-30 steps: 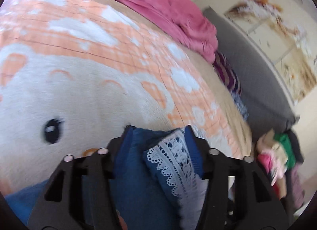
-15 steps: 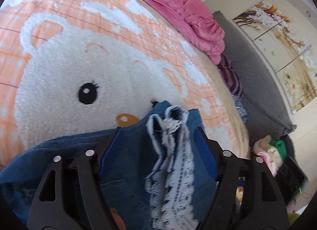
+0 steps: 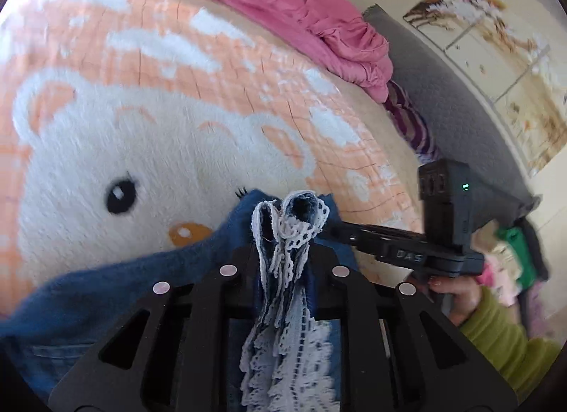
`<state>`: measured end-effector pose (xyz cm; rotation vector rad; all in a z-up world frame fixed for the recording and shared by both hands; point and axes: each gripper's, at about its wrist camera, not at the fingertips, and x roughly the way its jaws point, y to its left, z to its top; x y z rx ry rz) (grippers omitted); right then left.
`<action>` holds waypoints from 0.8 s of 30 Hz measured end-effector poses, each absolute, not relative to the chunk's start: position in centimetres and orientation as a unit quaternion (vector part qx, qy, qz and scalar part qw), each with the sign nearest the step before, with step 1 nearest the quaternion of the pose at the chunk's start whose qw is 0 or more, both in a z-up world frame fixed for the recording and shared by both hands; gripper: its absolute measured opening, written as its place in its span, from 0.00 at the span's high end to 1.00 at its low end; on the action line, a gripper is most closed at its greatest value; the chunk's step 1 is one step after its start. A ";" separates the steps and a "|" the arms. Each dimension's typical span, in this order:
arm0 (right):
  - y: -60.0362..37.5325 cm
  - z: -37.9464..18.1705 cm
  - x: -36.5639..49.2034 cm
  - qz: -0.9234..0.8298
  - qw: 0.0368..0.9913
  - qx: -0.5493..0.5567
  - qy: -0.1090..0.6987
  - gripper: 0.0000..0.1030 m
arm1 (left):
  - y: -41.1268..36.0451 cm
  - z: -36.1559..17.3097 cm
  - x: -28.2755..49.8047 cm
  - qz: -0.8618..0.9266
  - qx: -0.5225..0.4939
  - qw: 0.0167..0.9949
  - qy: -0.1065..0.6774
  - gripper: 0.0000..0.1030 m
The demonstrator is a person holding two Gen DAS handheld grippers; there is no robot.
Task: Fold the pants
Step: 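Lift the lace hem with the left gripper and carry it over the pants, then lay the lace hem down onto the other leg with the left gripper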
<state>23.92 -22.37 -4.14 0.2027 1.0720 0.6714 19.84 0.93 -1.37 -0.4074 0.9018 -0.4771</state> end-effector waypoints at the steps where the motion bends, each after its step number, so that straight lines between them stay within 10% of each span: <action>1: -22.4 -3.7 23.8 0.311 0.810 0.093 0.489 0.85 | 0.8 -1.1 19.7 -0.214 -0.169 0.863 0.425 0.90; 5: -21.3 -4.4 24.2 0.258 0.840 0.031 0.477 0.82 | 1.3 -3.2 21.1 -0.197 -0.188 0.852 0.447 0.84; 11: -21.6 -4.8 22.9 0.225 0.851 0.002 0.475 0.45 | 2.2 -4.8 20.6 -0.137 -0.192 0.857 0.459 0.65; 24: -25.9 -1.6 11.6 0.239 0.871 0.028 0.428 0.33 | 3.2 -1.6 8.7 -0.090 -0.179 0.869 0.452 0.53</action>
